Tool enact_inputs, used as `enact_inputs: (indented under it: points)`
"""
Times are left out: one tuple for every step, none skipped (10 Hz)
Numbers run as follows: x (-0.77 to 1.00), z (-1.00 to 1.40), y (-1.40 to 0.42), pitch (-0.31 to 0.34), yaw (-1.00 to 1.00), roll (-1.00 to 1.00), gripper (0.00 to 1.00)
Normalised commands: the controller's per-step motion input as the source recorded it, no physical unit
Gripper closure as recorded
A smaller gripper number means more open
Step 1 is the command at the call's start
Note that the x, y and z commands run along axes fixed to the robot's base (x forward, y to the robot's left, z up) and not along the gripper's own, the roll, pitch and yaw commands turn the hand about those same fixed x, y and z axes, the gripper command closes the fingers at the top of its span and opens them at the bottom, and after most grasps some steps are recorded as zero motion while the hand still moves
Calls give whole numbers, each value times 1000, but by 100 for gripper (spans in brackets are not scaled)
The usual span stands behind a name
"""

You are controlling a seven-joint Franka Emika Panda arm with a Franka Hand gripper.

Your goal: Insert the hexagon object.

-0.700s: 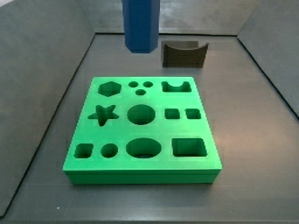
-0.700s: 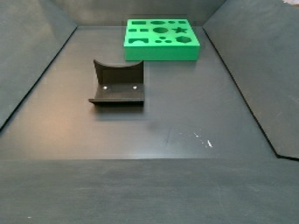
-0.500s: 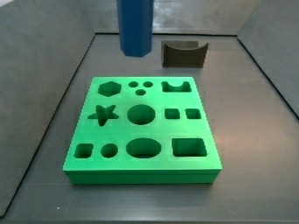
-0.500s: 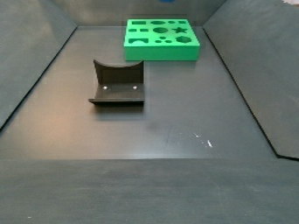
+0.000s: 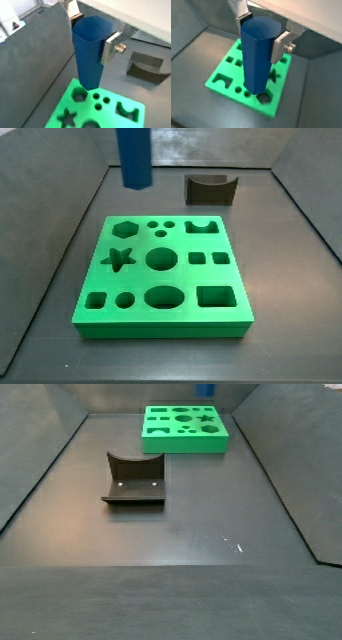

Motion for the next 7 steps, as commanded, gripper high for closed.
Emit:
enact_inputs:
  points:
    - [-443,-737,0,-130,-780,-130,100]
    - [-534,-614,0,-164,-634,-237,100]
    - [-209,-546,109,-147,-94,-301,100]
    - [-91,-551,114,-123,0,-299,100]
    - [-20,-489,0,-76,46,-279,100]
    - [0,-343,-134,-26,71,-207,100]
    - [0,-317,-194,-11,146,-141,100]
